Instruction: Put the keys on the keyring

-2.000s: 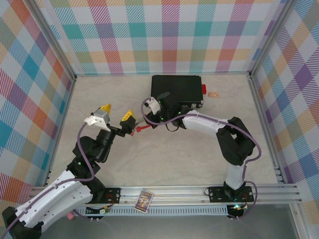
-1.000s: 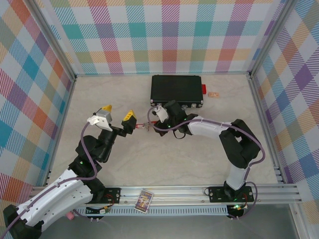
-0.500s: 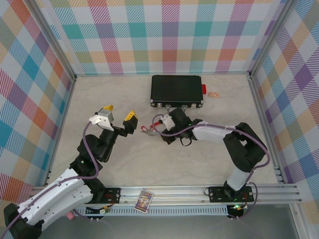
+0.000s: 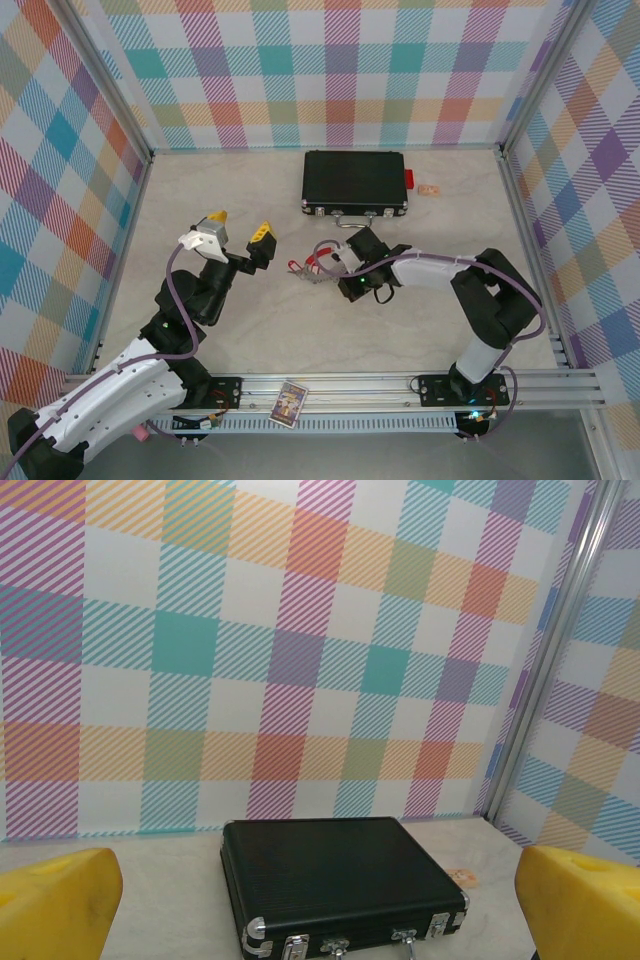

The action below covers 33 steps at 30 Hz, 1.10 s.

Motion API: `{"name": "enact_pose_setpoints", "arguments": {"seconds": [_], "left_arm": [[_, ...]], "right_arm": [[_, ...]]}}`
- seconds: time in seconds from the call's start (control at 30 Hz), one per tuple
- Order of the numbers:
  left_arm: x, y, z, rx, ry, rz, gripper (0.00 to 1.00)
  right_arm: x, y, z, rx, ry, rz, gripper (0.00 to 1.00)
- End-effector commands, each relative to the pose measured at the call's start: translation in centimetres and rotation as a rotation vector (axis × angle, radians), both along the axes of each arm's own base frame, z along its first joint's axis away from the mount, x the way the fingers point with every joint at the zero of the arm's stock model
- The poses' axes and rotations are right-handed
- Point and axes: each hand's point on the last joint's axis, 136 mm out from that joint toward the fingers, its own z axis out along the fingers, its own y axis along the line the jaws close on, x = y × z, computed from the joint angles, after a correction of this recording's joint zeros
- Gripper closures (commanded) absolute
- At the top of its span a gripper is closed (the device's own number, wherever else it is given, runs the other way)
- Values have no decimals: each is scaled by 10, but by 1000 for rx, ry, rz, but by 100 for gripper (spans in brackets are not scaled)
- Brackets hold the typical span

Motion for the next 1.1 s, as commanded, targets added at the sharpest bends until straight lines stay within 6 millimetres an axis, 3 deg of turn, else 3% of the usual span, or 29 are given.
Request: {"name": "enact_pose_setpoints", "arguments": {"seconds": [0.0,0.4,0.73,1.07], "left_arm": [[-4,0,8,-15,-38,-9,0],[-5,1,10,-18,-42,-9,0],[-5,1,10,-20,-40,-12,0],[-4,1,8,-14,-35,-4,0]], "right_arm": [[-4,-13,5,-29,15,-48,100],[-12,-29,-5,-76,36,-72,99],[-16,-34,-10,-91,42,-90,84],[-15,-42,17,-70,-11,-132,66]]}}
